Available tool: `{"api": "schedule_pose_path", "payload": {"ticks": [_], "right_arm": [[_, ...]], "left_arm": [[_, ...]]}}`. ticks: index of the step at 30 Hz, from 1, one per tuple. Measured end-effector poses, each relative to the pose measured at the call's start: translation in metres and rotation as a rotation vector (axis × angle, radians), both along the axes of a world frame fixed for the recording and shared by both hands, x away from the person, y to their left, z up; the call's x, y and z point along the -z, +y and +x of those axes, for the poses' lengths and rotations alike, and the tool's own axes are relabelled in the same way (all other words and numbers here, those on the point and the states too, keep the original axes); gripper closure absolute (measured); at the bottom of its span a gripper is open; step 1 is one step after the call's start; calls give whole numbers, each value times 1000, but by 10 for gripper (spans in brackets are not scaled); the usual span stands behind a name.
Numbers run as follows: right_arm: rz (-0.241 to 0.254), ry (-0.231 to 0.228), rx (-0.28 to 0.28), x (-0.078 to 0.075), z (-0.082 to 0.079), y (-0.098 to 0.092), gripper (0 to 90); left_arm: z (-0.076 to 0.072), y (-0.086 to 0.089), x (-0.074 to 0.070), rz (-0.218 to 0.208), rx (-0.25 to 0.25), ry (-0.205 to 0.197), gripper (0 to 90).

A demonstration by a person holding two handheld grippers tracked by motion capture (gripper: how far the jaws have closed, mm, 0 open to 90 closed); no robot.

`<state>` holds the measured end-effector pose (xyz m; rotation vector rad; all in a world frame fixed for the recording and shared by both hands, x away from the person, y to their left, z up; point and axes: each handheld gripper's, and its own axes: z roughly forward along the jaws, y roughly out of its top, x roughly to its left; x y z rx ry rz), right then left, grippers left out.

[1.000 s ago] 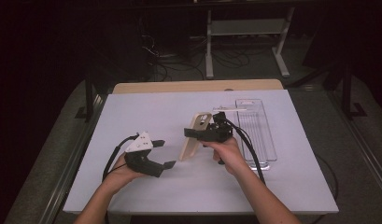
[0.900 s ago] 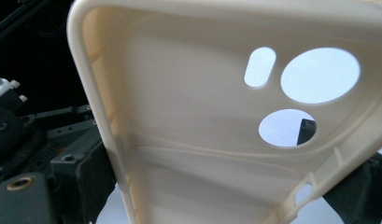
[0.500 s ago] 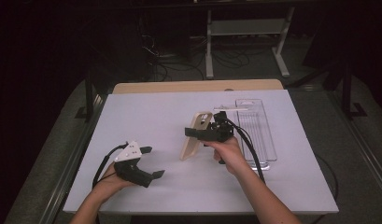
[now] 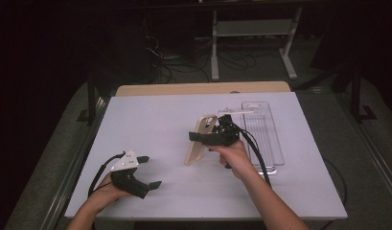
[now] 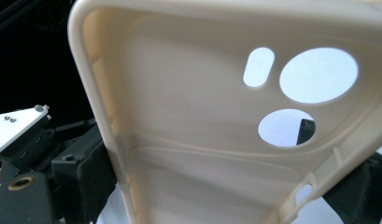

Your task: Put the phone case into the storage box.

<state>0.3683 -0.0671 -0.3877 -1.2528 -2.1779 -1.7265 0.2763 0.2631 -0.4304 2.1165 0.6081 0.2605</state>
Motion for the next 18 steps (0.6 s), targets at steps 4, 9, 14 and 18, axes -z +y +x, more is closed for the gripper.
{"api": "schedule_pose_path", "payload": {"ticks": [4, 9, 14, 18], "right_arm": [[-11, -7, -3, -4, -1, 0, 91], [-26, -20, -6, -9, -1, -2, 91], [-25, -26, 3, -14, 0, -8, 91], [-20, -34, 12, -19, 0, -14, 92]], "left_arm": [[1, 0, 0, -7, -12, 1, 0], [2, 1, -1, -20, -22, 7, 0], [3, 0, 0, -9, -6, 18, 0], [3, -1, 1, 10, -11, 25, 0]]}}
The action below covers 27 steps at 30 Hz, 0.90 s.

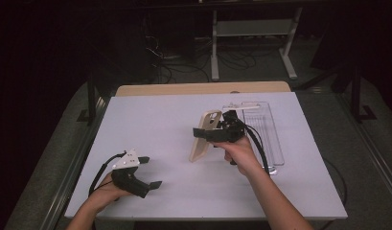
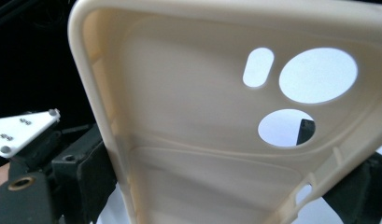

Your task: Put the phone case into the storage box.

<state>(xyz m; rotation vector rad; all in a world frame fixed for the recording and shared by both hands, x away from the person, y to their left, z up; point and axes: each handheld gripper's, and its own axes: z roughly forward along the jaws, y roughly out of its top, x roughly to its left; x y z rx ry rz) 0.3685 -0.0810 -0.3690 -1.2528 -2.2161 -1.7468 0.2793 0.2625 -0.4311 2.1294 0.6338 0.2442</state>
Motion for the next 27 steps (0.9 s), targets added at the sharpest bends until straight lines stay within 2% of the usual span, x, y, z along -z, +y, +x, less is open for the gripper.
{"api": "schedule_pose_path", "payload": {"ticks": [2, 6, 7, 12, 20, 21, 27], "right_arm": [[3, -15, 8, -3, 1, -4, 92], [12, -8, 22, -9, 1, -10, 92], [10, -24, 23, -9, 2, -12, 93], [12, -14, 33, -14, 1, -19, 93], [21, -36, 53, -22, 3, -32, 93], [21, -28, 54, -23, 2, -33, 93], [29, -51, 70, -29, 3, -45, 93]], "left_arm": [[1, 0, 0, 5, 1, 0, 0], [1, 0, -1, -3, -8, -4, 0], [1, 1, -1, 1, -5, -8, 0], [1, 0, 0, -5, -8, -7, 0], [1, 1, 0, -8, -10, -17, 0], [1, 1, 0, -8, -10, -18, 0], [1, 0, 1, -7, -4, -16, 0]]}}
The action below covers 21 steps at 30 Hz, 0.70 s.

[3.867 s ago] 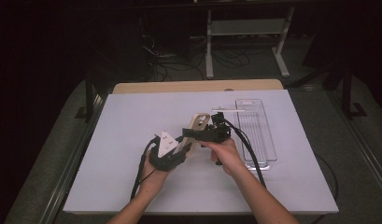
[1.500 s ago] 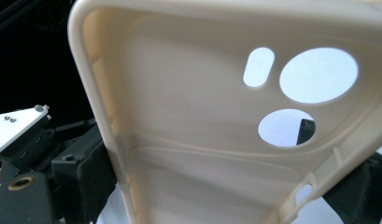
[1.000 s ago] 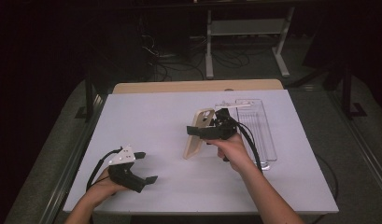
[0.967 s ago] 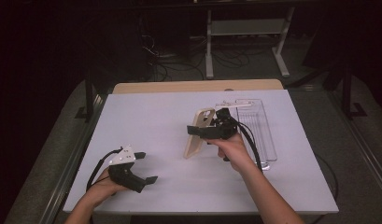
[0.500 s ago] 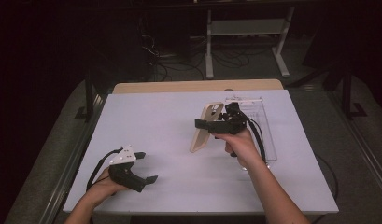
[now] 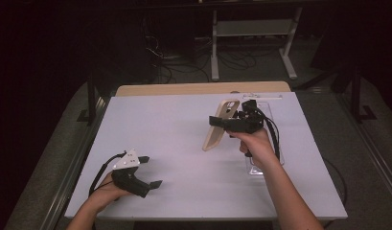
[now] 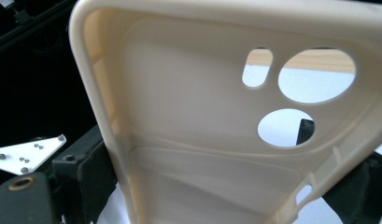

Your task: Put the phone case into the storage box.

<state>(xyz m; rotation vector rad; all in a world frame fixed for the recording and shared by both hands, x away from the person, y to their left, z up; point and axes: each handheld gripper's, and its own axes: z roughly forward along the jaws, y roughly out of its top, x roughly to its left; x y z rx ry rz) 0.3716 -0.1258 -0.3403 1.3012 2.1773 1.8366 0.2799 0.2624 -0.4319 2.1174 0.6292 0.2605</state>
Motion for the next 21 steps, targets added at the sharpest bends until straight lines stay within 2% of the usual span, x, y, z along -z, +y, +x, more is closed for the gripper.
{"api": "schedule_pose_path", "payload": {"ticks": [21], "right_arm": [[14, -15, 96, -14, 0, -42, 94]], "left_arm": [[0, 0, 0, -4, -3, 2, 0]]}}
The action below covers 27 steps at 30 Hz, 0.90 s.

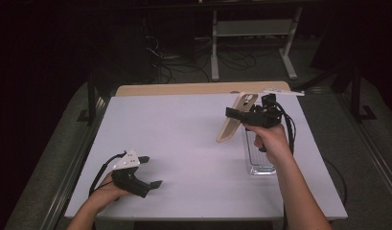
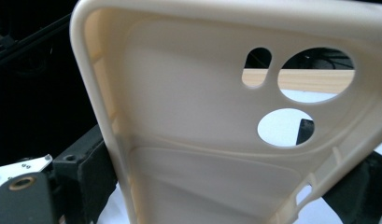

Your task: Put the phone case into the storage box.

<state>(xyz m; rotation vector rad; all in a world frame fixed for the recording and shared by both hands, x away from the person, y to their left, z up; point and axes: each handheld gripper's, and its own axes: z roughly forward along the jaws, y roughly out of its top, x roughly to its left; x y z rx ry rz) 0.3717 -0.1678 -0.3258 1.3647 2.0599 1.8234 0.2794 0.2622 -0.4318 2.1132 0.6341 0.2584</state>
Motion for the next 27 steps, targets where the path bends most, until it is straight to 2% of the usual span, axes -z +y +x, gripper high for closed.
{"api": "schedule_pose_path", "payload": {"ticks": [11, 16, 17, 27], "right_arm": [[7, 5, 77, -4, 0, -29, 95], [8, 11, 95, -5, -1, -37, 95], [5, 1, 101, -5, -1, -39, 95], [-16, 16, 151, -2, -1, -57, 96]], "left_arm": [[0, 0, 0, 3, 2, -4, 0], [0, 0, 0, 2, 3, -4, 0], [0, 0, 0, 3, 3, -3, 0], [-1, -1, 1, 4, 0, 5, 0]]}}
